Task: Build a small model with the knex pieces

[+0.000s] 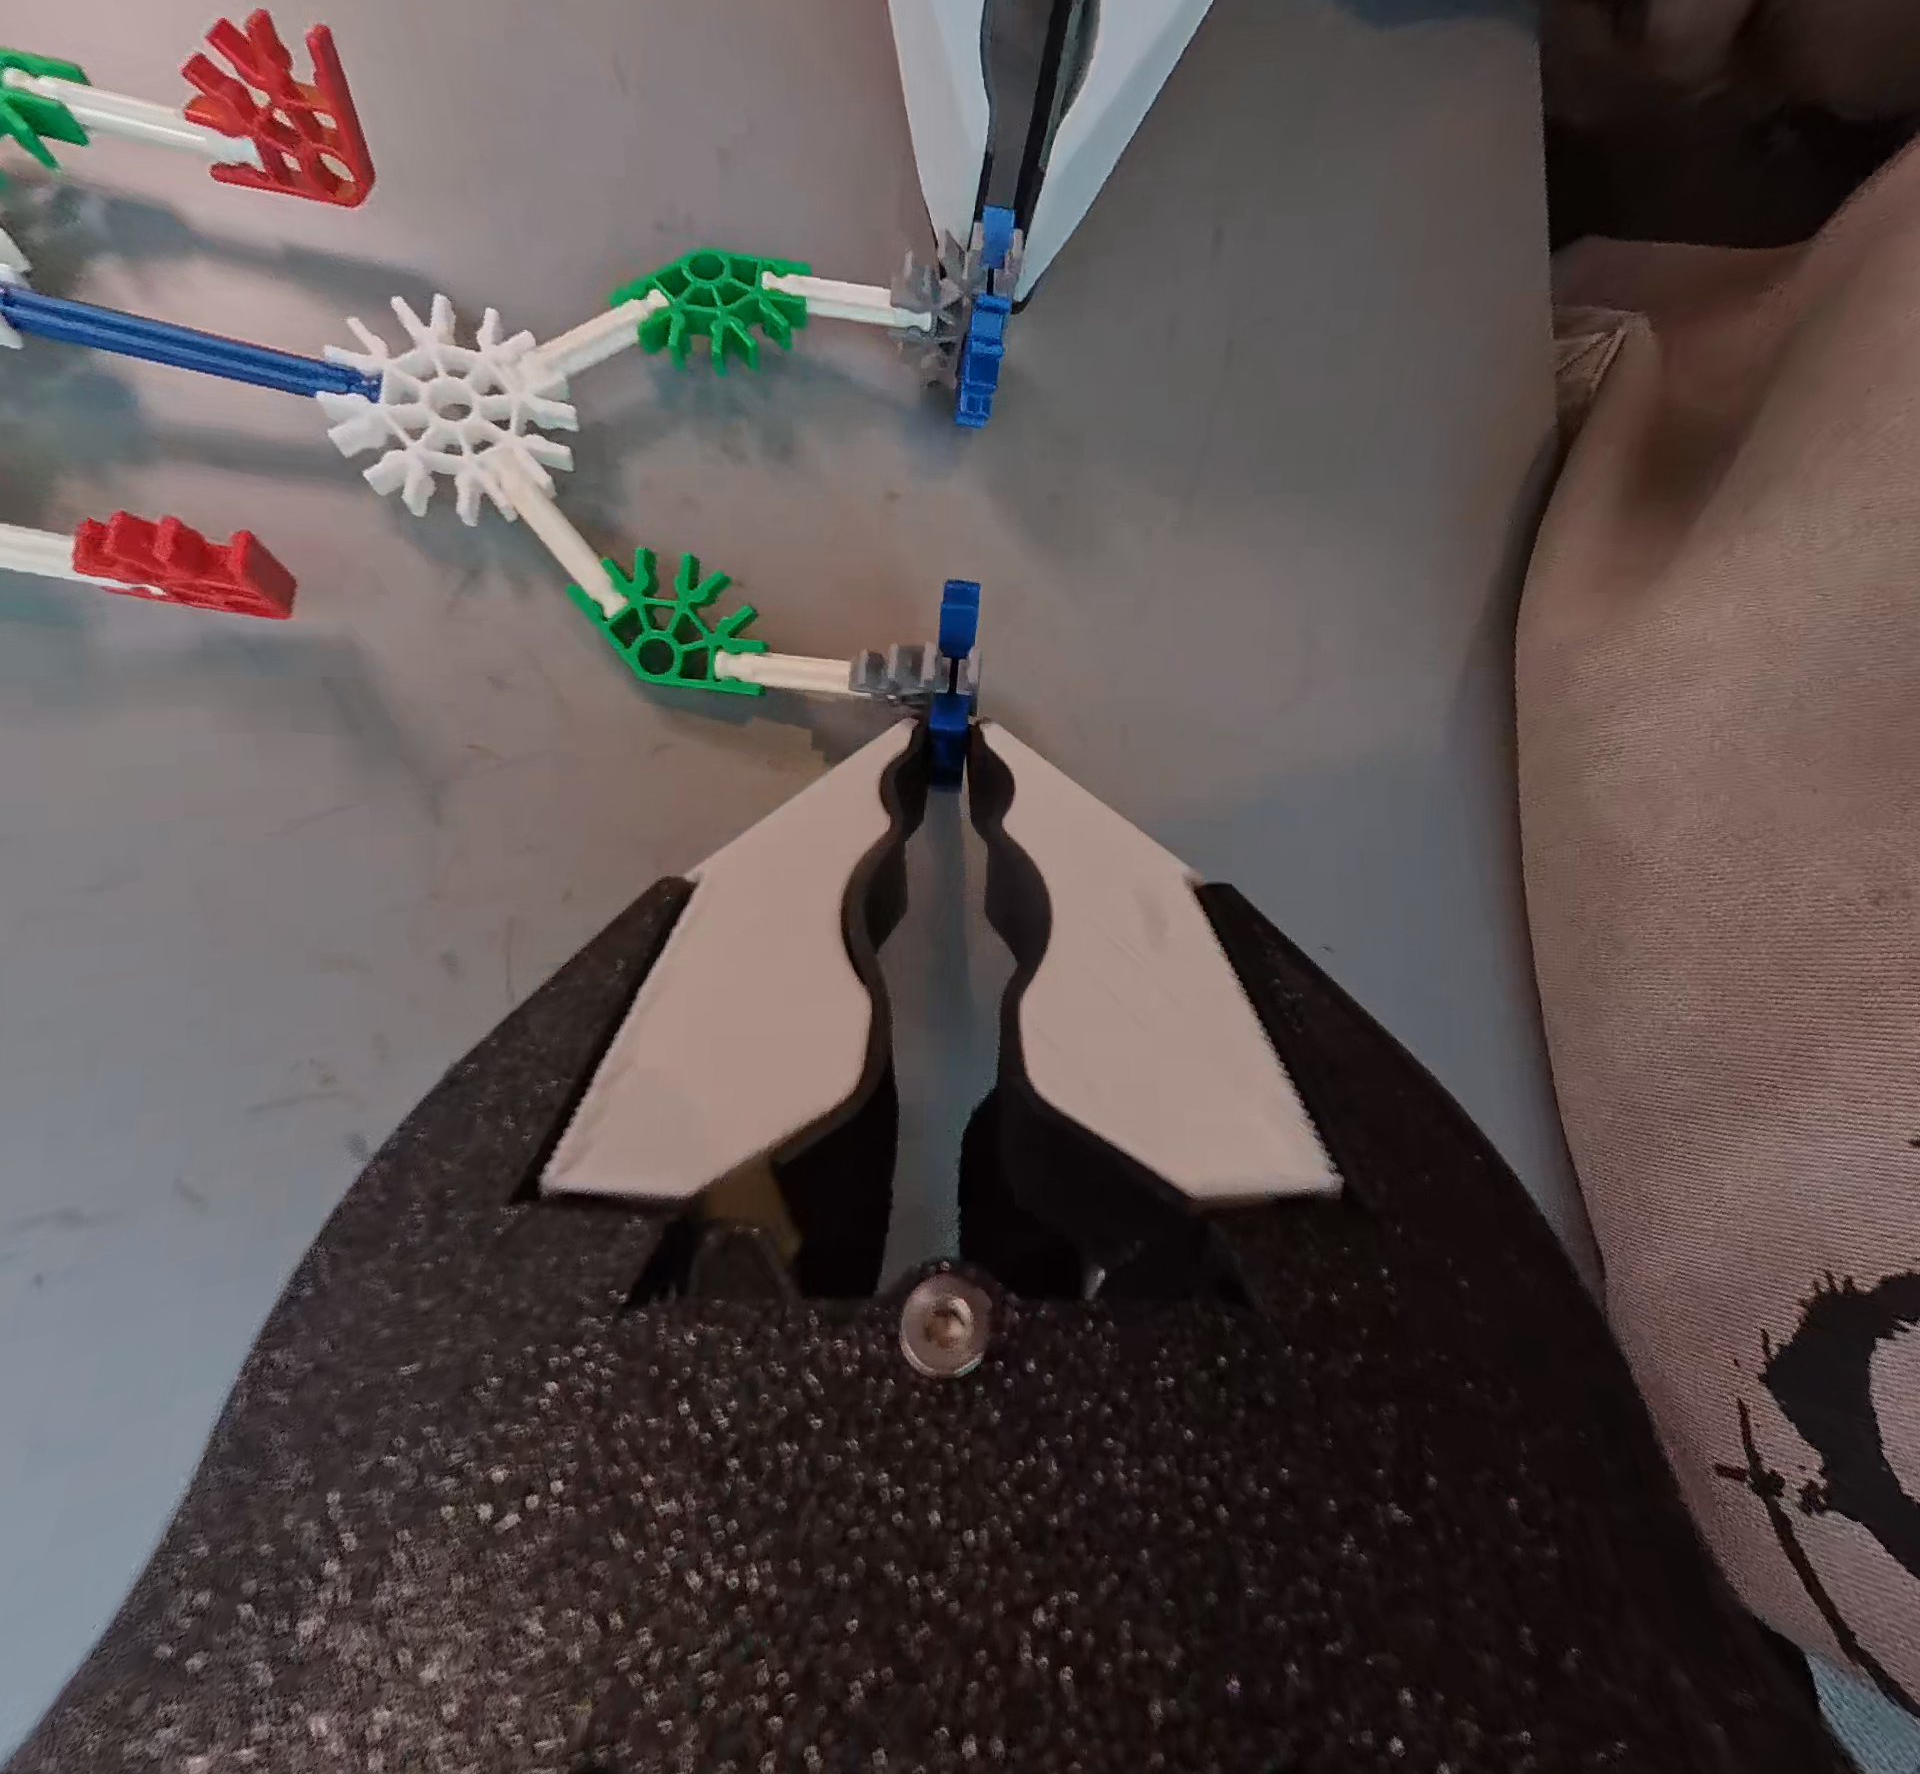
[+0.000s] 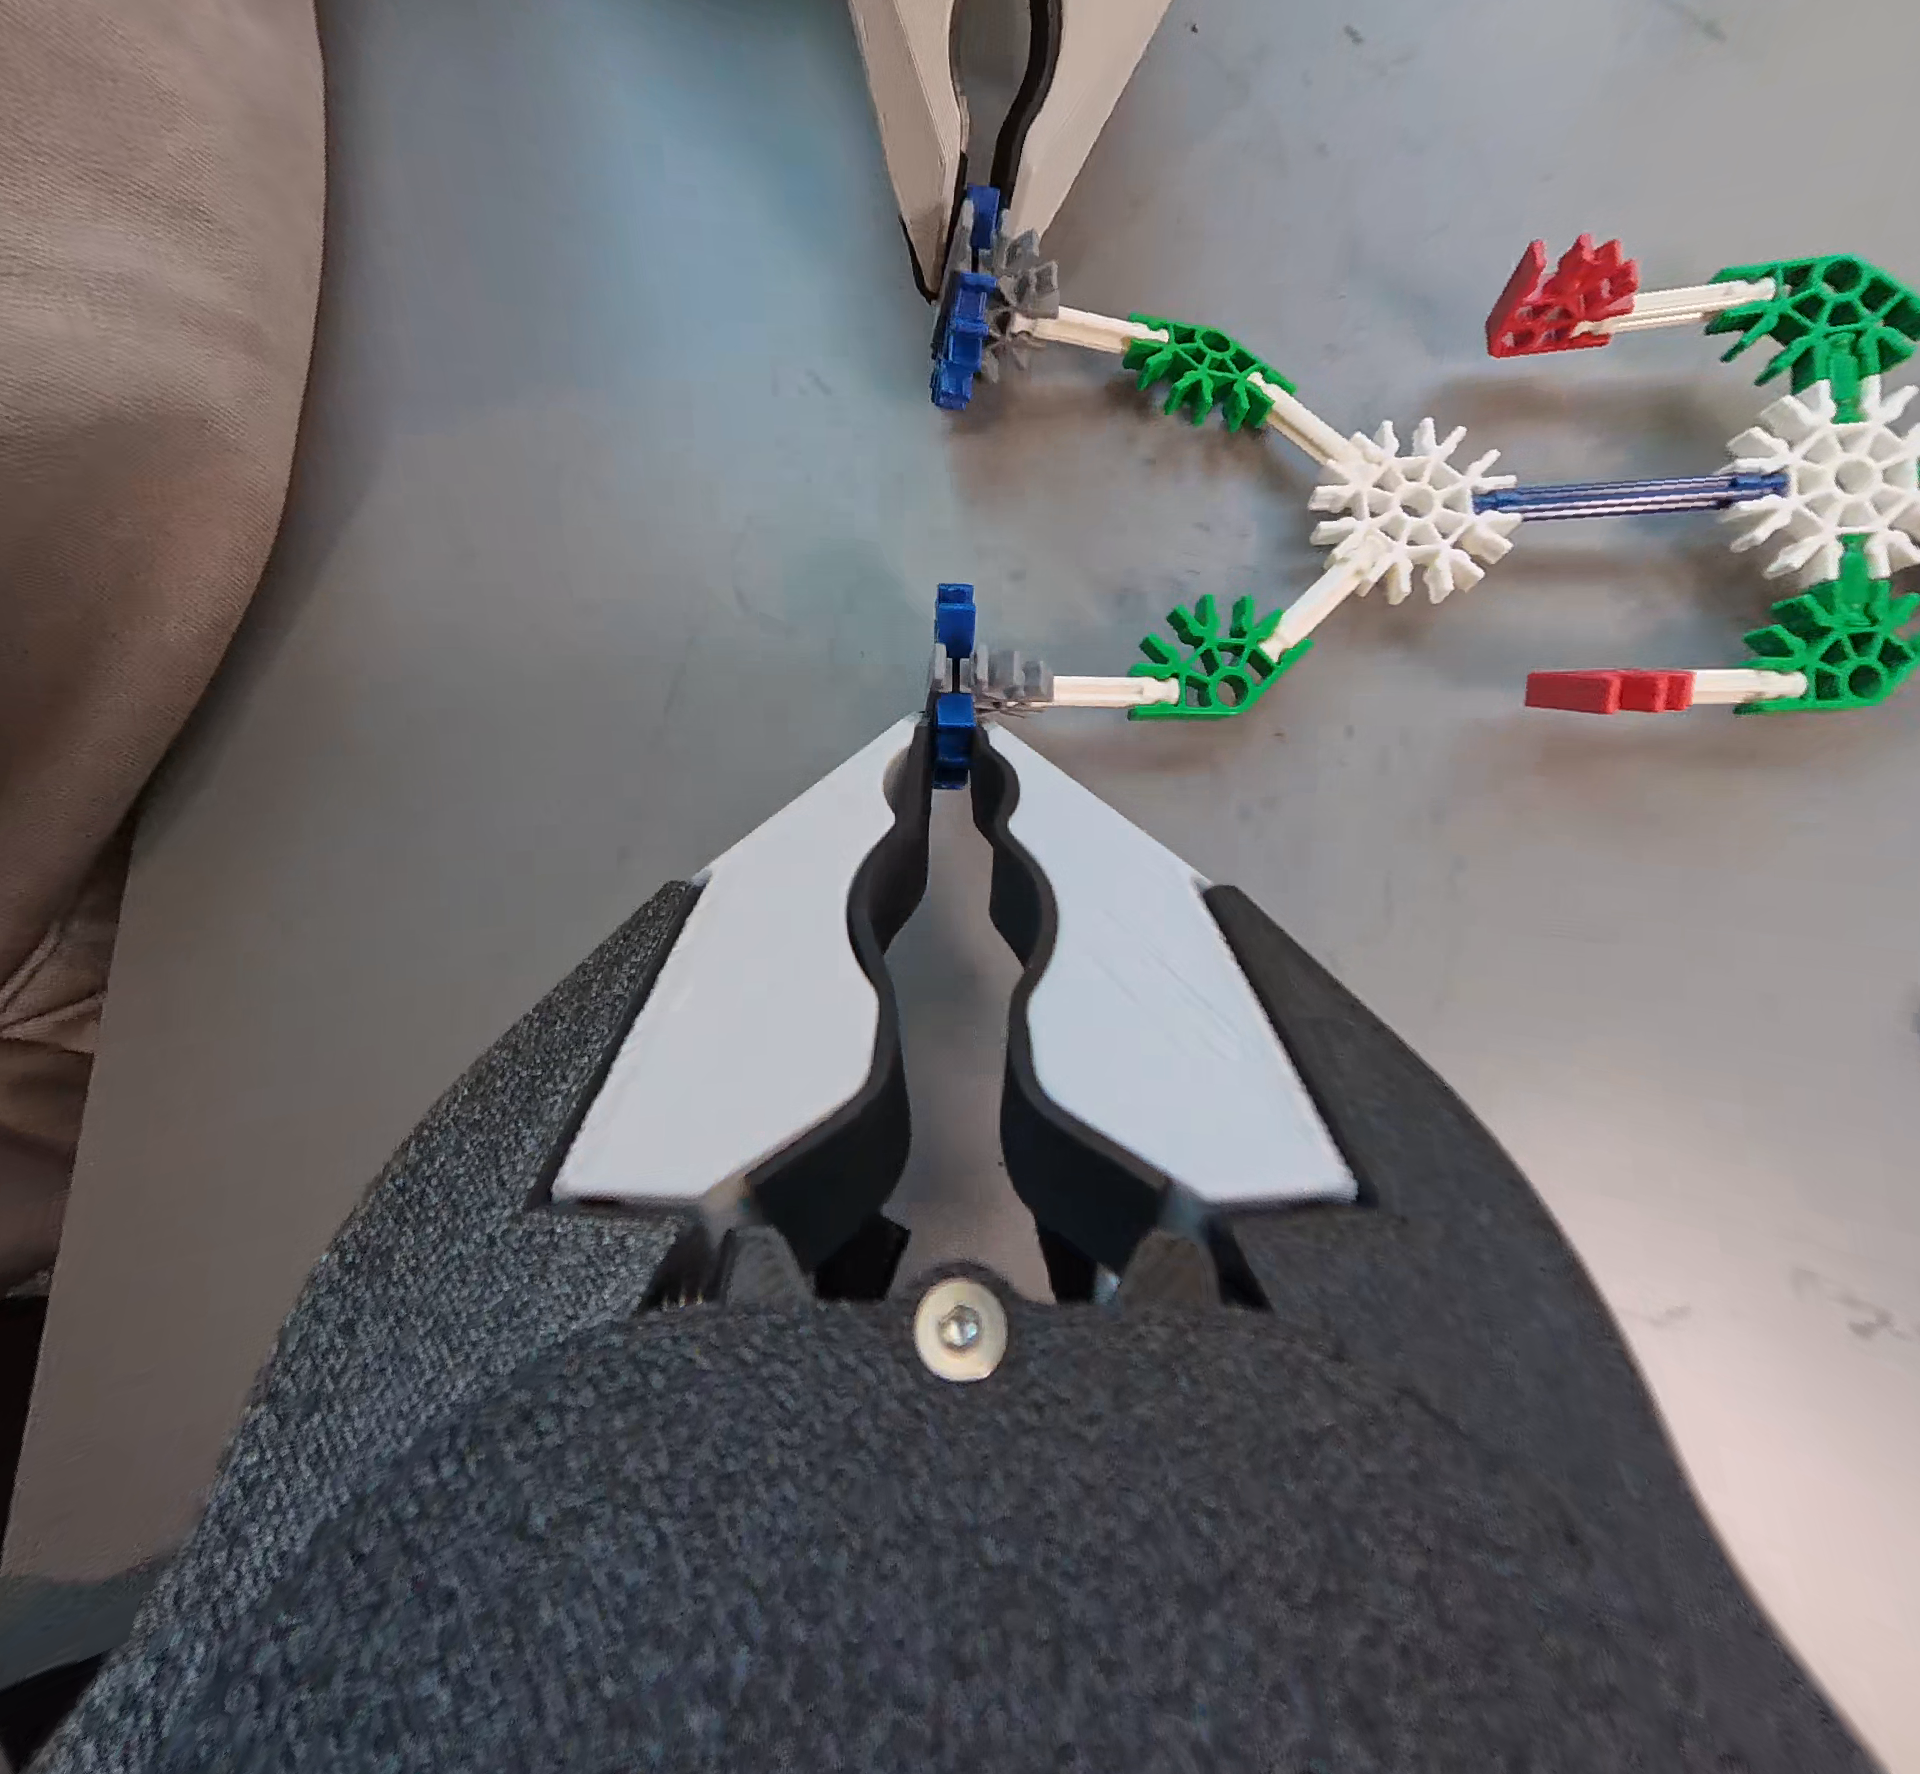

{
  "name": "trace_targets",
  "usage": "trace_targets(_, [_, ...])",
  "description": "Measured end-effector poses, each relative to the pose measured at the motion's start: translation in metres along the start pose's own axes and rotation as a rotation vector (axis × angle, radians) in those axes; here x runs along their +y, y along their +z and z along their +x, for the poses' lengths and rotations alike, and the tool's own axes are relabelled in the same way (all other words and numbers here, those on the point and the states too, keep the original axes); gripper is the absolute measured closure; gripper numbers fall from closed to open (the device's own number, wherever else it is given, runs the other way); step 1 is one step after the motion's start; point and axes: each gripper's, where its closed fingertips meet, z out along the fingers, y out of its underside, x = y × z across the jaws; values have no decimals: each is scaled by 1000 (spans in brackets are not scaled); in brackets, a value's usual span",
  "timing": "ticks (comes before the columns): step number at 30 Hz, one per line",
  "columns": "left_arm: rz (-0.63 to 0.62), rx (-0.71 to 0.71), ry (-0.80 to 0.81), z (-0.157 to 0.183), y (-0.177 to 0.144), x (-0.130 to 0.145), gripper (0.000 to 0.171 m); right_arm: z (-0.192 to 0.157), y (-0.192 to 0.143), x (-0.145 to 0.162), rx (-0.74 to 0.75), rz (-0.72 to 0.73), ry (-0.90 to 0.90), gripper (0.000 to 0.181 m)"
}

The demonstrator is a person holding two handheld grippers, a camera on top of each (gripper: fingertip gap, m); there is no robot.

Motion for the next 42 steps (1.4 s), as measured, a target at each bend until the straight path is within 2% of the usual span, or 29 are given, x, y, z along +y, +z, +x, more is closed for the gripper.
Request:
trace_targets(4, [-4, 29, -24, 5, -2, -1, 167, -2, -2, 3, 5, -137, -65, 177])
trace_targets(9, [-63, -13, -14, 7, 3, -1, 167, -1, -4, 3, 17, -344, -147, 177])
trace_targets(13, [-119, -71, 28, 8, 3, 2, 167, -1, -3, 1, 16, -399, -160, 177])
trace_targets(18, [-179, -138, 74, 7, 0, 5, 167, 1, 0, -1, -6, -306, -103, 177])
trace_targets(22, [-151, -145, 83, 4, -2, 2, 167, 4, 1, -3, 6, -246, -78, 177])
trace_targets(25, [-81, -94, 62, 6, -10, -3, 165, 5, -1, -2, 15, -198, -53, 175])
trace_targets(27, [-1, -34, 38, 9, -18, -9, 160, 5, -4, -2, 2, -143, -14, 167])
trace_targets(29, [86, 10, 1, 6, -29, -16, 159, 6, -9, -6, -17, -48, 31, 161])
trace_targets(32, [212, -48, -78, -22, -40, -23, 158, 11, -20, -19, -29, 155, 67, 158])
trace_targets(34, [310, -92, -155, -44, -45, -28, 154, 26, -31, -27, 15, 289, 118, 158])
trace_targets(36, [399, -131, -214, -62, -49, -31, 152, 44, -38, -27, 95, 341, 146, 158])
trace_targets(39, [448, -211, -248, -80, -54, -31, 147, 68, -40, -23, 241, 345, 155, 159])
trace_targets(42, [429, -275, -240, -89, -53, -28, 140, 82, -31, -16, 341, 290, 160, 158])
